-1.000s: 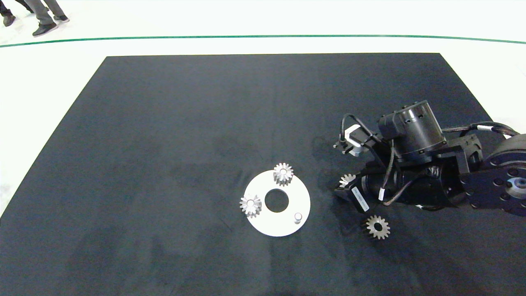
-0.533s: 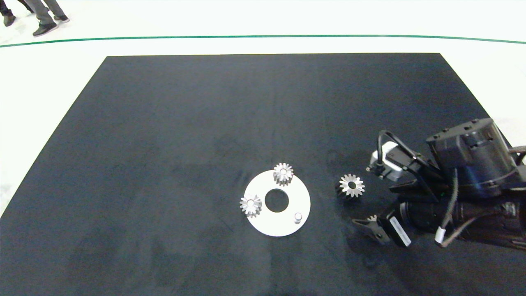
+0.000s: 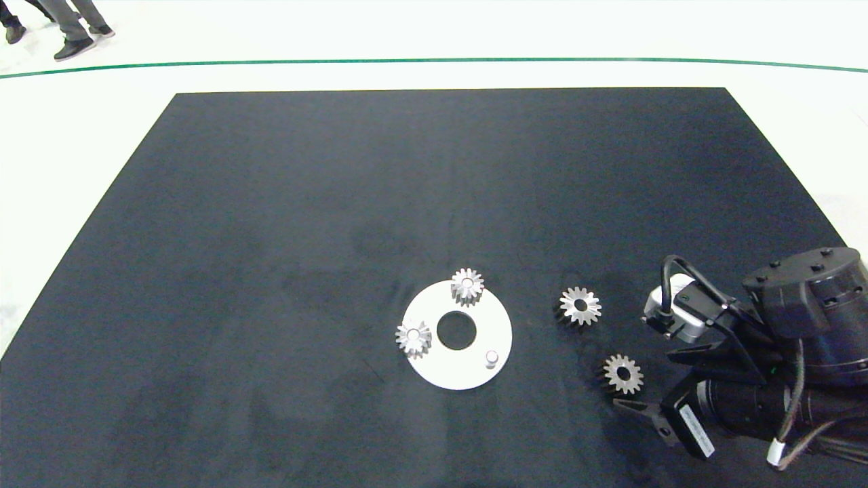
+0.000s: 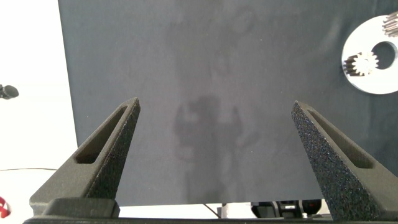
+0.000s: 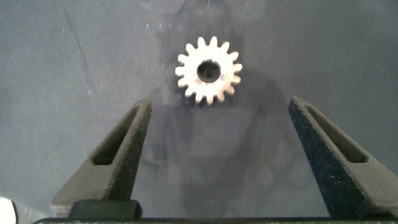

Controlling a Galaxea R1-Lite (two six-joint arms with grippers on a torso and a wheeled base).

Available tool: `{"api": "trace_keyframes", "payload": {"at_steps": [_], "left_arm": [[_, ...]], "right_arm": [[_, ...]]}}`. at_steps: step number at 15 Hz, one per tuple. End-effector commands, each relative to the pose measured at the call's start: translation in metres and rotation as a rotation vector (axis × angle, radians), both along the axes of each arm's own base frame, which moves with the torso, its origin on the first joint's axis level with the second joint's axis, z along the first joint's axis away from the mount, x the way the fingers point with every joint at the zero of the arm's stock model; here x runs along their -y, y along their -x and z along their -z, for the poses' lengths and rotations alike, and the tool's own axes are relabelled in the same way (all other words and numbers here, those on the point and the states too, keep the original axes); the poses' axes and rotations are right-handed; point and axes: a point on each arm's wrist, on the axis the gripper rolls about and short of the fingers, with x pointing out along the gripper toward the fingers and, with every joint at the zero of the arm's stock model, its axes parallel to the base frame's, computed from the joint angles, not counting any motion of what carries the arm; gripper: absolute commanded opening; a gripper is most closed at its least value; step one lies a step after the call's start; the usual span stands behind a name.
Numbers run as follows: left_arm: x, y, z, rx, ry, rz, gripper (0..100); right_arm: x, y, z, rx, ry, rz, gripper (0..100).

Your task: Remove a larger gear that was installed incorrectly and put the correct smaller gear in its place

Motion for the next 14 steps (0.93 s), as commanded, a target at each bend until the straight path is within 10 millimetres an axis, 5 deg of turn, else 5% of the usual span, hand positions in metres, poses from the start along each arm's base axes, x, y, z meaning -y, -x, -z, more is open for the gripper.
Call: {"api": "trace_keyframes", "payload": {"at_steps": [1,14], "left_arm": [[0.0,0.0,0.001,-0.005,-0.001,-0.001,100],[0.0,0.001,0.0,-0.004,-0.002,-0.001,100]], "right_arm": [[-0.007,-0.009,0.009,-0.011,0.008,-0.003,83],[-0.016,-0.022,0.019,-0.006,-0.004,-0.002,58]]}}
